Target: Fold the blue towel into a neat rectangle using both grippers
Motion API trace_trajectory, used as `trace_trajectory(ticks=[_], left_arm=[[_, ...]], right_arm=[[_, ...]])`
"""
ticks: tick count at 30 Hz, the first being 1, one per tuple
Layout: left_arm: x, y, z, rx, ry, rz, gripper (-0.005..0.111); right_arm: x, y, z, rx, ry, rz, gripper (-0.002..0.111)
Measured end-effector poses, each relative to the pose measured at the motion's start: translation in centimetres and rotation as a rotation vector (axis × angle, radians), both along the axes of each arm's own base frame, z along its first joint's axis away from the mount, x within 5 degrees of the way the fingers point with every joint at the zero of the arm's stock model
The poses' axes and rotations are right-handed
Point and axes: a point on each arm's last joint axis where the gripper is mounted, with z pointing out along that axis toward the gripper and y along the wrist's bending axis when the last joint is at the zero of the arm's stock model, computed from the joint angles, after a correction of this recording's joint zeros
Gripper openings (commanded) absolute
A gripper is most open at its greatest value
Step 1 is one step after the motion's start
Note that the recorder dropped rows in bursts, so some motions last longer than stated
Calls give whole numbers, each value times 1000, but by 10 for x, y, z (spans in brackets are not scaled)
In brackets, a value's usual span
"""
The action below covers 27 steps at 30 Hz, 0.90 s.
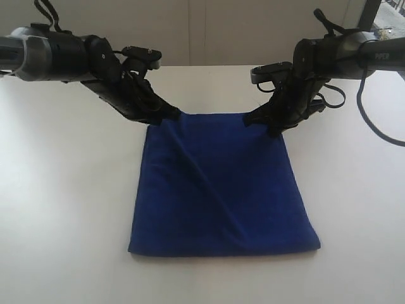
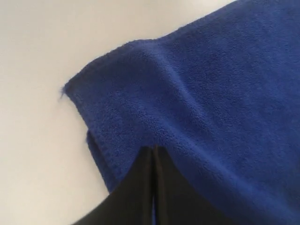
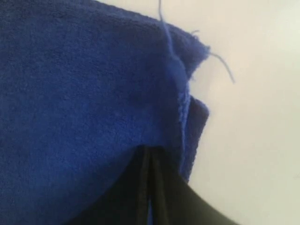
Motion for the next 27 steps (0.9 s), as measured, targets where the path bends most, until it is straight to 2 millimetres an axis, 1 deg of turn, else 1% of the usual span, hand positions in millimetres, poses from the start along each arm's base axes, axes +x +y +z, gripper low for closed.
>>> trace_trajectory(ticks=[3,7,14,27], left_arm=[[3,-2,-19,-4,38,16,0],[3,-3,-33,1,69,22,0],[0,1,-37,78,87,-29,0],[-3,9,-34,220,86,-118,0]], right_arm=[[0,0,0,0,0,0,0],[0,0,-2,1,2,-1,0],[1,0,-2,2,0,-3,0],[1,0,-2,0,1,-2,0]])
